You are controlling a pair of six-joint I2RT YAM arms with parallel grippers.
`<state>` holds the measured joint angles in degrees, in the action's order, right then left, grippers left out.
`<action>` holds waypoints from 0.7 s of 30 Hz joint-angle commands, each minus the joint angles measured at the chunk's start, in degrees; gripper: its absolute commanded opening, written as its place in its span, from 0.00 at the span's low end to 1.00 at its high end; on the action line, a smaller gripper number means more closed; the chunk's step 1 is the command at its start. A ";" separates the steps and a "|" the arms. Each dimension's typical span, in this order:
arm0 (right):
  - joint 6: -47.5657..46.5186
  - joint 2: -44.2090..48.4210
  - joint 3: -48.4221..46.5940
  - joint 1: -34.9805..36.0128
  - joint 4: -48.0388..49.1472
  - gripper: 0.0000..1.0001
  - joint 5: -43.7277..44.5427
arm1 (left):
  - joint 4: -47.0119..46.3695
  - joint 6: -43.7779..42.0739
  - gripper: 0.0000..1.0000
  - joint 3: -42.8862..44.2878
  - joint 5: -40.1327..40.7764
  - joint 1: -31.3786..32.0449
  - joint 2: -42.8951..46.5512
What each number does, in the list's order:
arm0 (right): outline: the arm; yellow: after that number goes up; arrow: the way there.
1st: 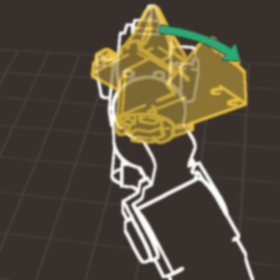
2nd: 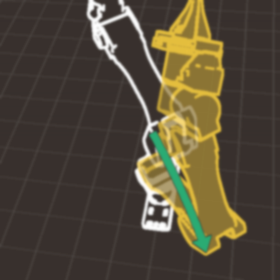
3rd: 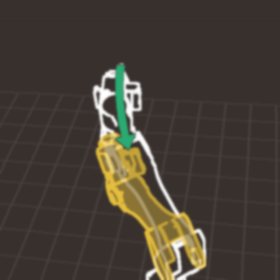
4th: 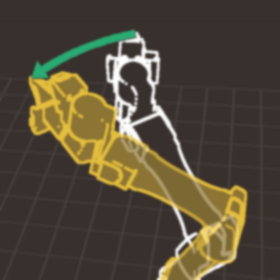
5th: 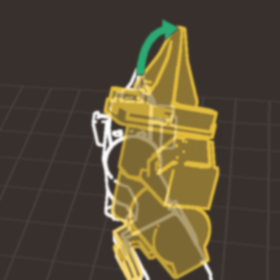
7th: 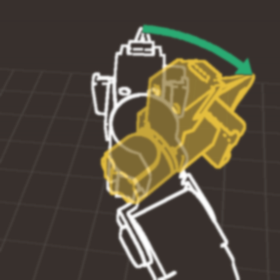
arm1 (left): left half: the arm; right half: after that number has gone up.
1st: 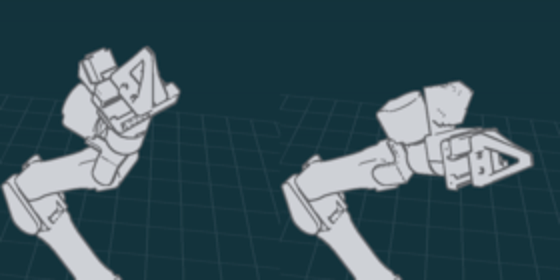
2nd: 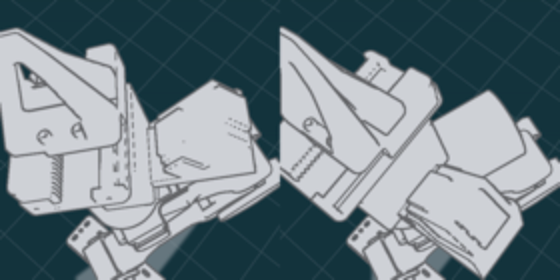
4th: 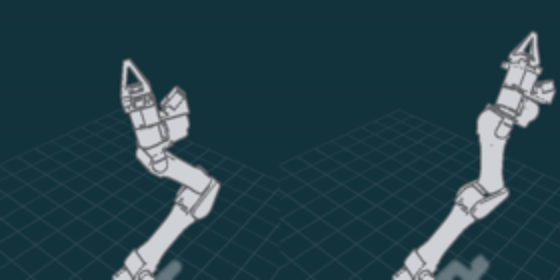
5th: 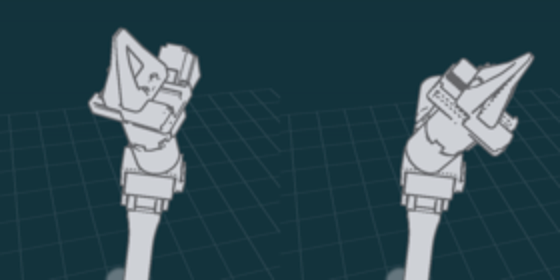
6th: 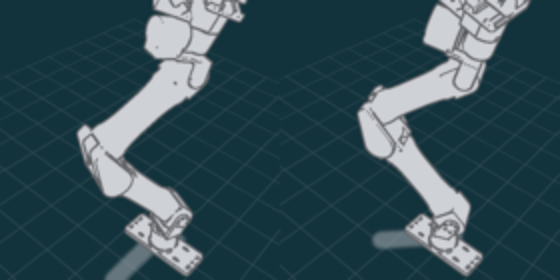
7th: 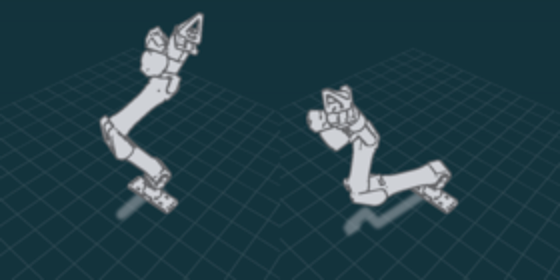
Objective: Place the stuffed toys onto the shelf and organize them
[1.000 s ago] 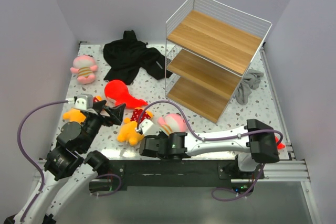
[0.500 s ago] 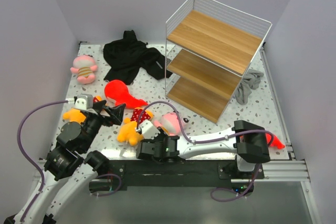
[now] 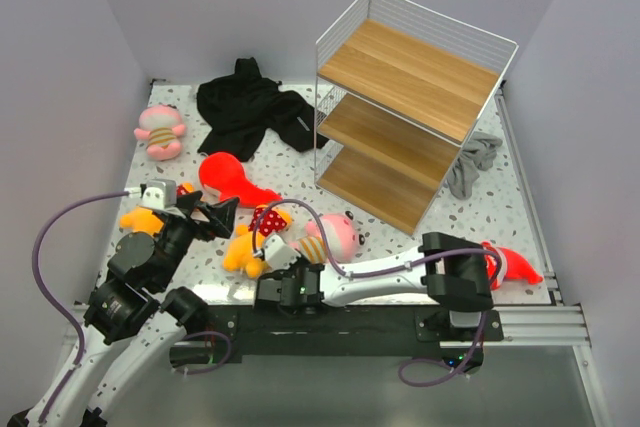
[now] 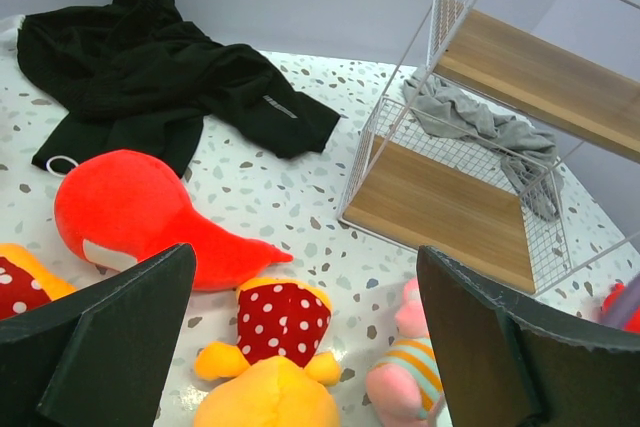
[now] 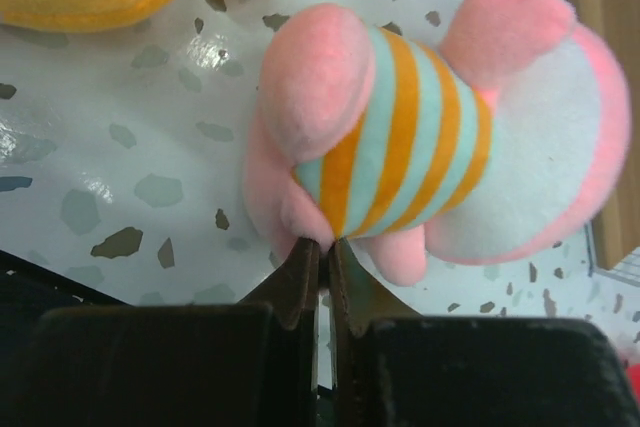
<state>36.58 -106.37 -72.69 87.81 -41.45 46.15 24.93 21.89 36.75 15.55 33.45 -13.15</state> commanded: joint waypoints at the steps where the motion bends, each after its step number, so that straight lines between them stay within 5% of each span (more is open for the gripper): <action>1: -2.29 7.83 -6.76 1.31 -8.81 0.00 7.11 | -1.29 0.43 0.97 1.04 1.59 0.03 0.93; 10: -21.71 13.73 -27.84 2.28 -27.68 0.00 5.00 | -1.03 0.35 0.97 1.22 1.59 0.03 -0.39; 15: -30.66 10.40 -54.81 2.80 -39.92 0.00 2.98 | -1.46 0.43 0.97 0.95 2.11 -0.05 0.93; 18: -41.26 9.69 -65.72 2.80 -39.07 0.00 3.16 | -1.46 0.43 0.97 0.86 2.11 0.03 1.19; 21: -53.48 14.23 -65.31 2.80 -27.70 0.00 3.86 | -1.46 0.43 0.97 0.86 2.11 0.03 1.02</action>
<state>2.57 -96.33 -136.38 90.37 -72.62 48.42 24.95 21.96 36.75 16.95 33.45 -12.51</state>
